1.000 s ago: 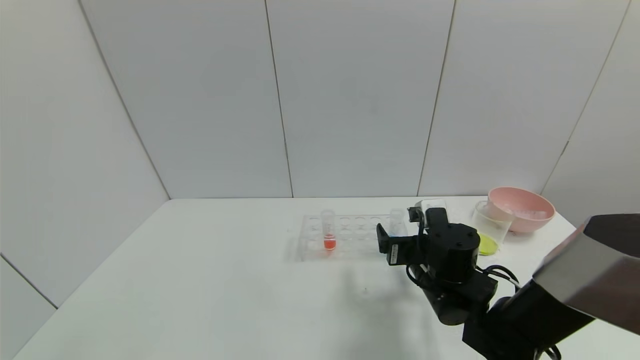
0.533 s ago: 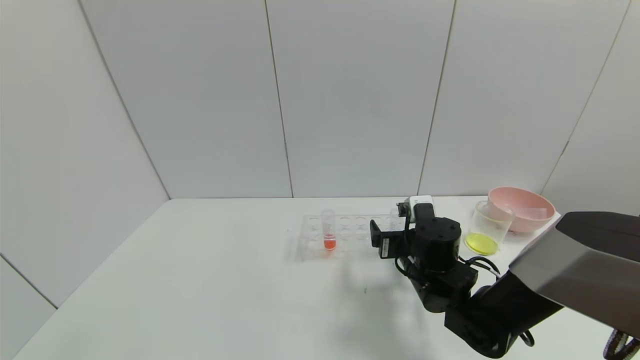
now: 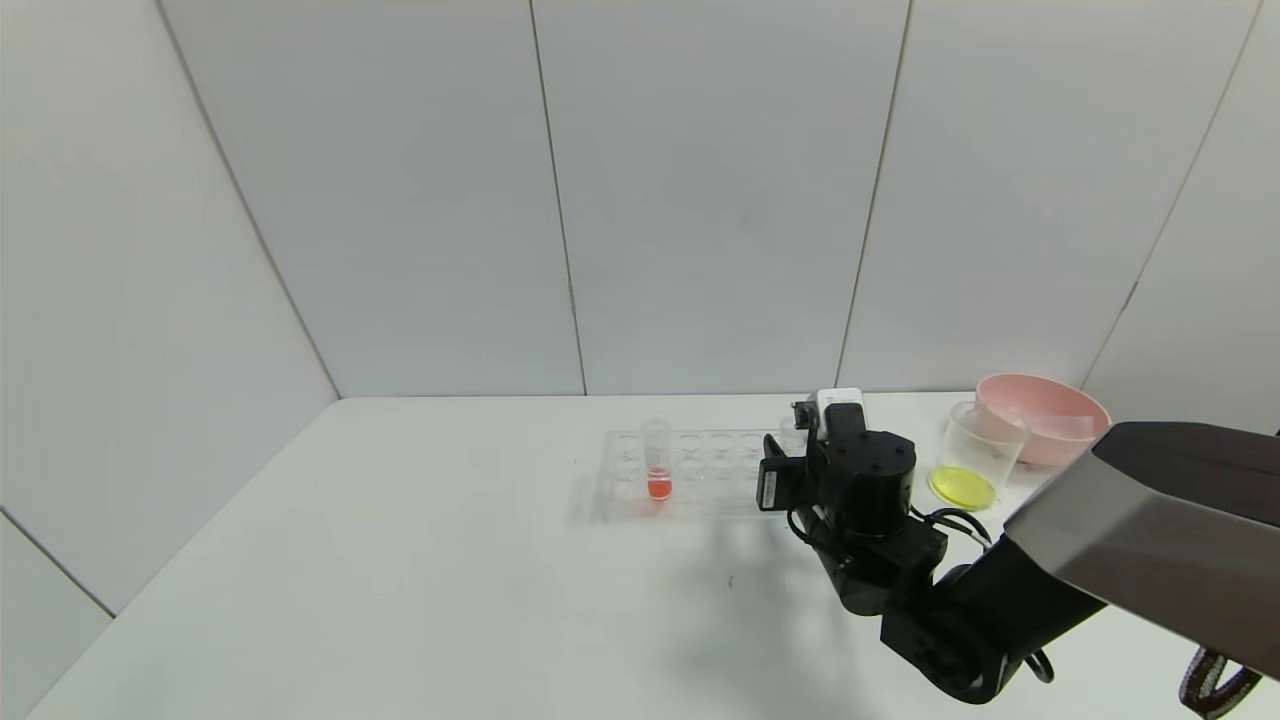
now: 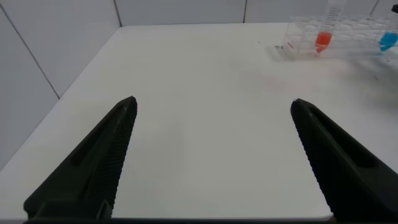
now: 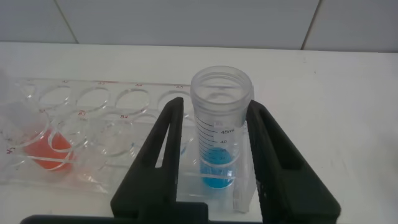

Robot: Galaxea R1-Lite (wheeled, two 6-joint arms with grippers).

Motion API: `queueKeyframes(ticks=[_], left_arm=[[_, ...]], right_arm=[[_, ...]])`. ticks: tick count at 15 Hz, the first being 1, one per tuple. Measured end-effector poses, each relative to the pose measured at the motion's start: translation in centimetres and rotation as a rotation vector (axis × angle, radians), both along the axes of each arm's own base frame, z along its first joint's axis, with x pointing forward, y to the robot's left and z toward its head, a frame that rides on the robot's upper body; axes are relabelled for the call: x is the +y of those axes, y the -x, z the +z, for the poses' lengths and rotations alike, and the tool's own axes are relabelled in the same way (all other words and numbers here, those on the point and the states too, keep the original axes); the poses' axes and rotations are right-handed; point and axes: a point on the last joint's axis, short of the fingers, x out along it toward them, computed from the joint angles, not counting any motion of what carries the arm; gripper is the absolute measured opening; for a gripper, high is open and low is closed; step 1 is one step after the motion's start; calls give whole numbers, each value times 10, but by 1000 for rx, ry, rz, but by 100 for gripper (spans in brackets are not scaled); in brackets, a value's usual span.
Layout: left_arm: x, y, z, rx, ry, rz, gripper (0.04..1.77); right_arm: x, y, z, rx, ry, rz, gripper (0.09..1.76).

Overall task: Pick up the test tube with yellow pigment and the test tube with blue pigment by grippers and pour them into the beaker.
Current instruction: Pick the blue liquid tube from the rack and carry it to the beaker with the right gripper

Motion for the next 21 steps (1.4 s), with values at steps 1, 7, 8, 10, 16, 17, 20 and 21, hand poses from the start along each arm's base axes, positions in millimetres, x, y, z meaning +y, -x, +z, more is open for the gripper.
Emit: queueKeyframes(ticks=[1, 7, 8, 10, 16, 17, 20, 21], left_arm=[[0, 0, 0, 0, 0, 0, 176], [0, 0, 0, 0, 0, 0, 176], [0, 0, 0, 0, 0, 0, 176], [0, 0, 0, 0, 0, 0, 176], [0, 0, 0, 0, 0, 0, 176], [0, 0, 0, 0, 0, 0, 176], [0, 0, 0, 0, 0, 0, 176], [0, 0, 0, 0, 0, 0, 176]], right_arm=[[0, 0, 0, 0, 0, 0, 49], [0, 4, 10, -20, 4, 5, 49], [-1, 5, 15, -31, 15, 7, 49], [-3, 8, 29, -62, 22, 10, 49], [-8, 18, 67, -147, 26, 49, 49], [-8, 19, 69, -151, 24, 50, 49], [-10, 20, 73, -157, 20, 50, 49], [-12, 20, 73, -154, 26, 56, 49]])
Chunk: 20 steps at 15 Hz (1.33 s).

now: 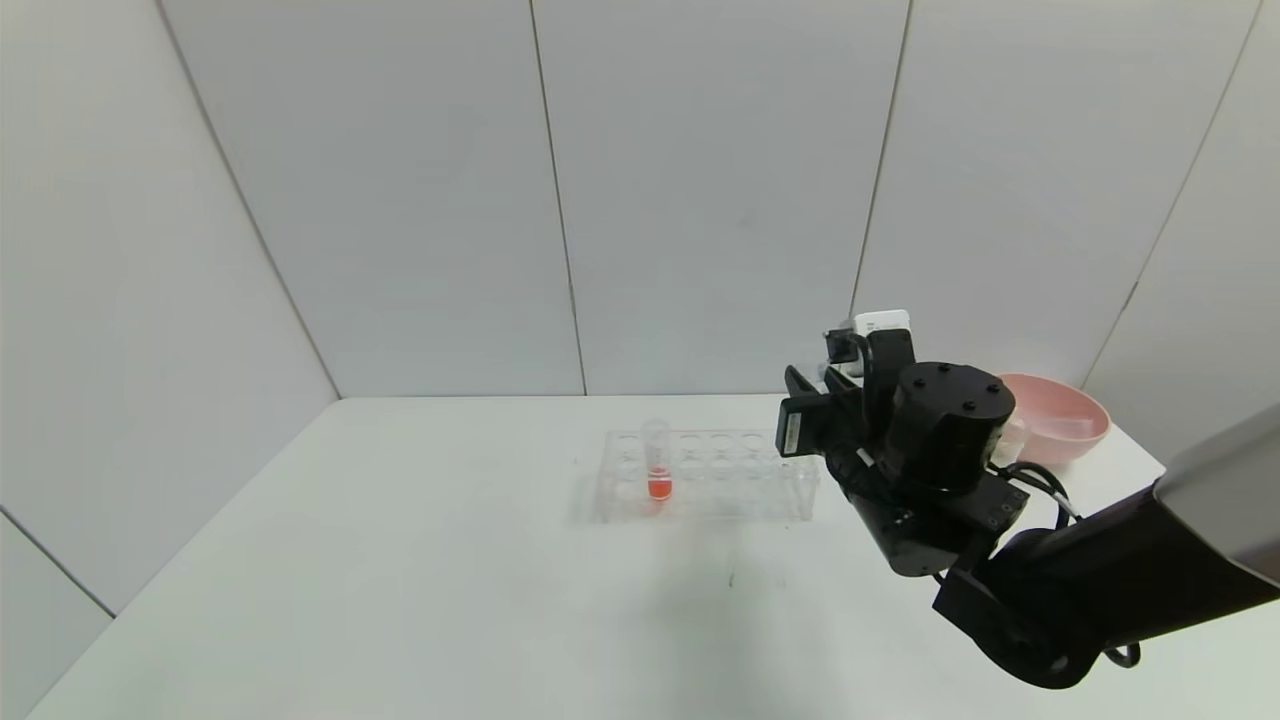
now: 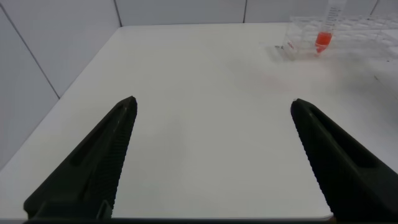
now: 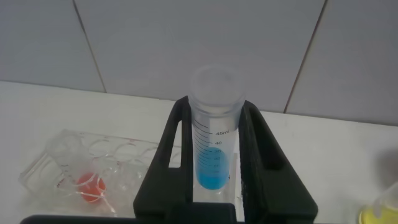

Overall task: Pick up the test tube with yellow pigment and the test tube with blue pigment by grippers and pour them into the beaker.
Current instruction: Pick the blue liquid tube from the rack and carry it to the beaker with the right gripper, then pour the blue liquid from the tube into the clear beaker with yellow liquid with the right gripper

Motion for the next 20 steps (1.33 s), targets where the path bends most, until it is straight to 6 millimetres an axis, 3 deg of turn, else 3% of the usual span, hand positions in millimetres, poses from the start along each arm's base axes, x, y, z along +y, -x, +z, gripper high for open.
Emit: queueKeyframes(ticks=[2, 4, 9, 15, 20], left_arm=[[0, 0, 0, 0, 0, 0, 176], [0, 0, 0, 0, 0, 0, 176], [0, 0, 0, 0, 0, 0, 176], [0, 0, 0, 0, 0, 0, 176], [0, 0, 0, 0, 0, 0, 176]], right_arm=[[-10, 2, 1, 21, 18, 76, 49], [-33, 6, 3, 55, 32, 229, 49], [-147, 19, 19, 188, 17, 508, 49], [-268, 36, 43, 156, 97, 574, 49], [-323, 20, 51, 205, 189, 506, 49]])
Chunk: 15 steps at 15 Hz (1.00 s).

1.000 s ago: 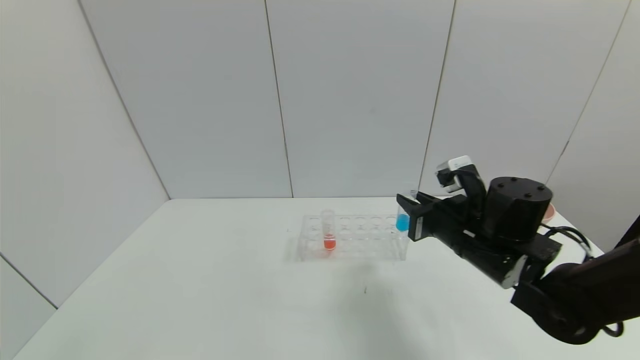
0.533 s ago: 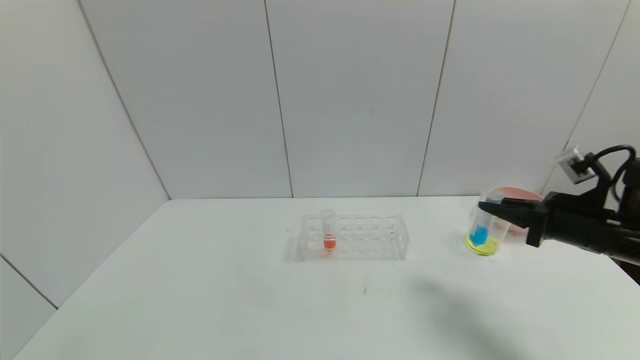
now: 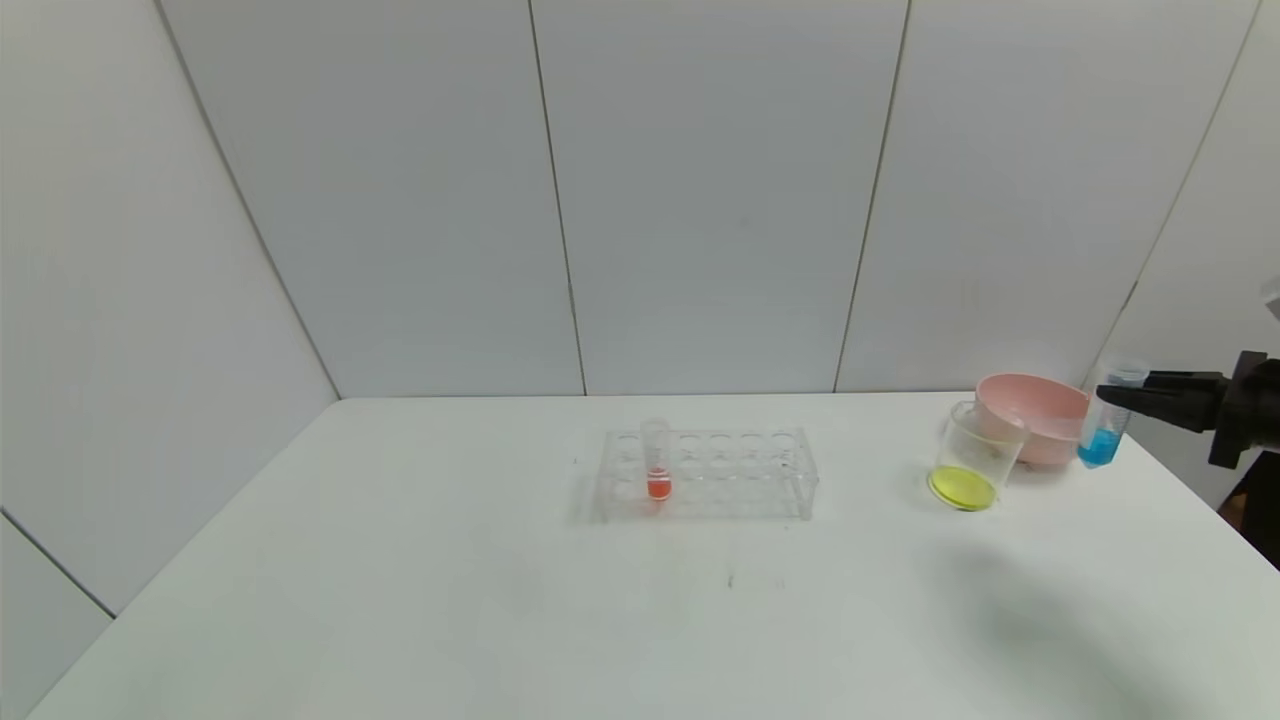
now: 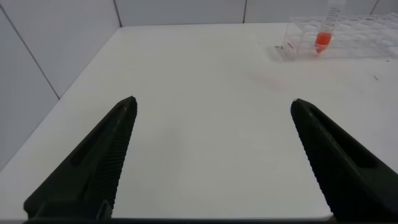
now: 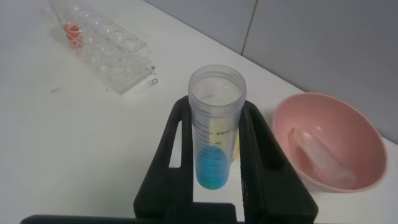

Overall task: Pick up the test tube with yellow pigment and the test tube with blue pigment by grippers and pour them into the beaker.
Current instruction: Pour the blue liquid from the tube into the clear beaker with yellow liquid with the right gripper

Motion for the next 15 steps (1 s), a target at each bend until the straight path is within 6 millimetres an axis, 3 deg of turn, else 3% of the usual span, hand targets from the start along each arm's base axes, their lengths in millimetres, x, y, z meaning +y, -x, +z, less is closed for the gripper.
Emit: queueKeyframes(ticks=[4, 9, 11, 15], left_arm=[[0, 0, 0, 0, 0, 0, 176], [0, 0, 0, 0, 0, 0, 176], [0, 0, 0, 0, 0, 0, 176], [0, 0, 0, 0, 0, 0, 176]], right_arm=[[-23, -21, 11, 51, 84, 15, 49], [-34, -45, 38, 161, 264, 20, 49], [-33, -61, 44, 205, 350, 5, 49], [-7, -92, 32, 260, 485, -2, 49]])
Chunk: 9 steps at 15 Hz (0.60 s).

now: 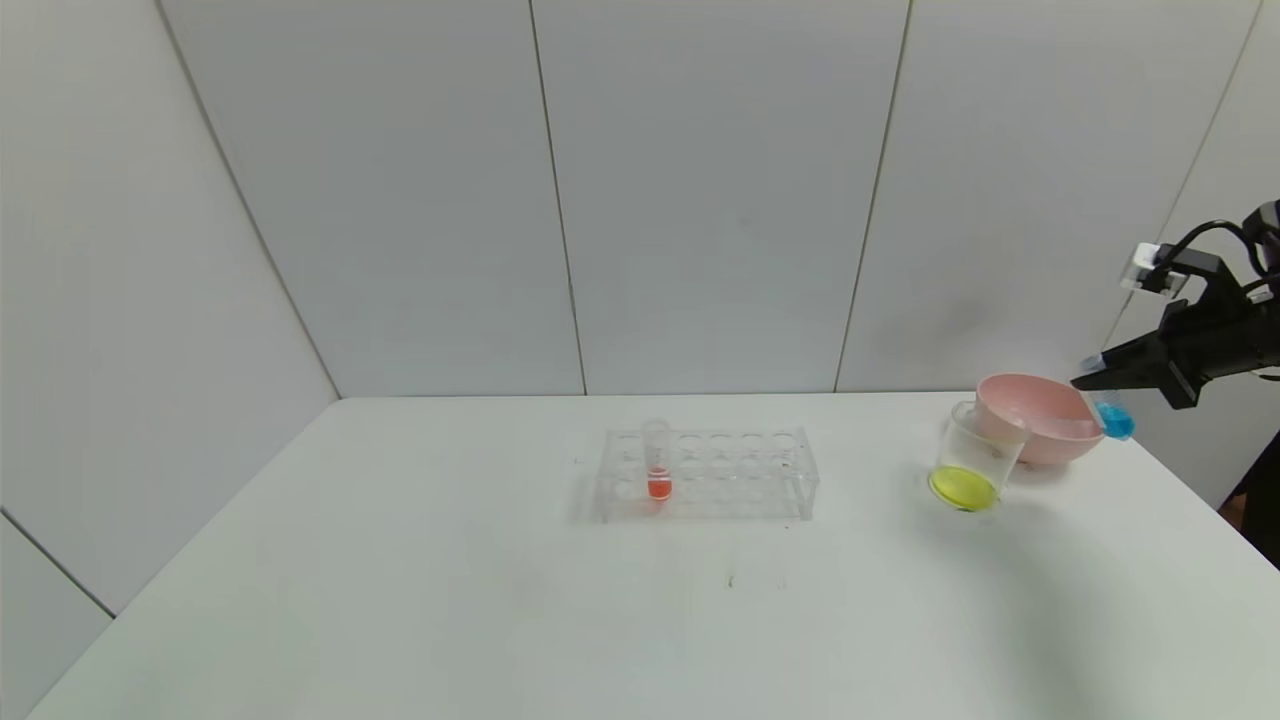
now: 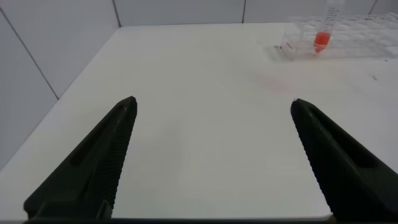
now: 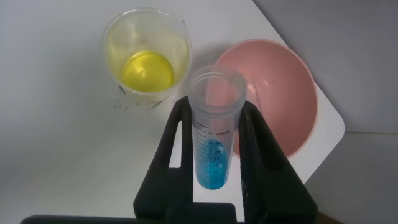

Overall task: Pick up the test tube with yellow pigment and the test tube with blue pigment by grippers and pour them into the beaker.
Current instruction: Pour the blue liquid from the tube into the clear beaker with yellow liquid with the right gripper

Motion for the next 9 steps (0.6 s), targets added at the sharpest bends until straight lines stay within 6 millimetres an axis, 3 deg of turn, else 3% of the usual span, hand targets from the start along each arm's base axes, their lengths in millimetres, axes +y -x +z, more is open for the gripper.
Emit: queueKeyframes(ticks=[9], left_arm=[[0, 0, 0, 0, 0, 0, 176]], right_arm=[[45, -21, -6, 19, 206, -35, 49]])
